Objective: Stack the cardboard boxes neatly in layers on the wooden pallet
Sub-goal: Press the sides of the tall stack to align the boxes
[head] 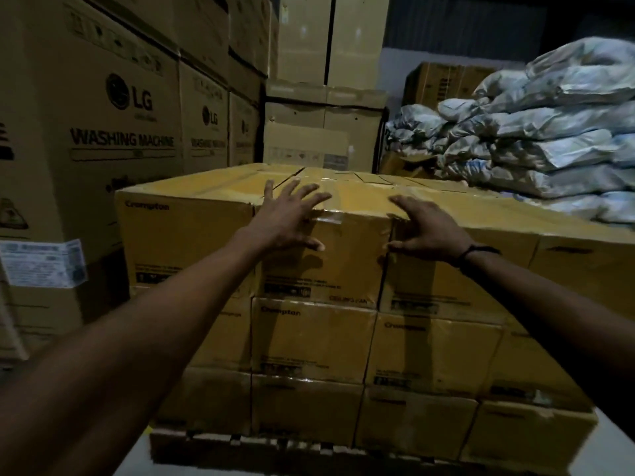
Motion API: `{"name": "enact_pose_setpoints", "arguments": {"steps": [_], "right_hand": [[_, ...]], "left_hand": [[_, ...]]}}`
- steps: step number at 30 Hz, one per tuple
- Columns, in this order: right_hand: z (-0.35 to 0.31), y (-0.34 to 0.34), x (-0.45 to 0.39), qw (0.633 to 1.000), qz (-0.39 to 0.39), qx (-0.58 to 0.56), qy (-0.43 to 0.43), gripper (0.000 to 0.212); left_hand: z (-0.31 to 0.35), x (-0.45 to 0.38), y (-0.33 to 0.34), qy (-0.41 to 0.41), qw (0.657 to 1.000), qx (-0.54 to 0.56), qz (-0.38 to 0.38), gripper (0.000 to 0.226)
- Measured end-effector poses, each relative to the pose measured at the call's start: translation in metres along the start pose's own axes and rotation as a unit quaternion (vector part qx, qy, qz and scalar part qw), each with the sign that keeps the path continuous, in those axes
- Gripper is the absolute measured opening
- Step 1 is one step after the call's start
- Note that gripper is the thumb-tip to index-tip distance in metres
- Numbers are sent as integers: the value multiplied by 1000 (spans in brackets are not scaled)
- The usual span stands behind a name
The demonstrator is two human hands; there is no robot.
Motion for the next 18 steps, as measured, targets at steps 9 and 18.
{"name": "enact_pose_setpoints", "arguments": {"steps": [9,18], "right_hand": [[18,12,-28,991,-85,-104,-5,74],[29,17,-42,979,-144,-145,27,64]], "left_hand": [[3,-18,24,29,985,44,-164,107],[-56,-9,14,16,966,78,-248,110]]}}
Point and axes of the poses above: each hand's wrist, its own x-axis away from the middle knuckle, its own y-axis out of the palm, z = x × y, the point moved 8 cm from there along -x, towards the middle knuckle, and after that the axes turned 6 degrees about -x, right-handed, at the moved point
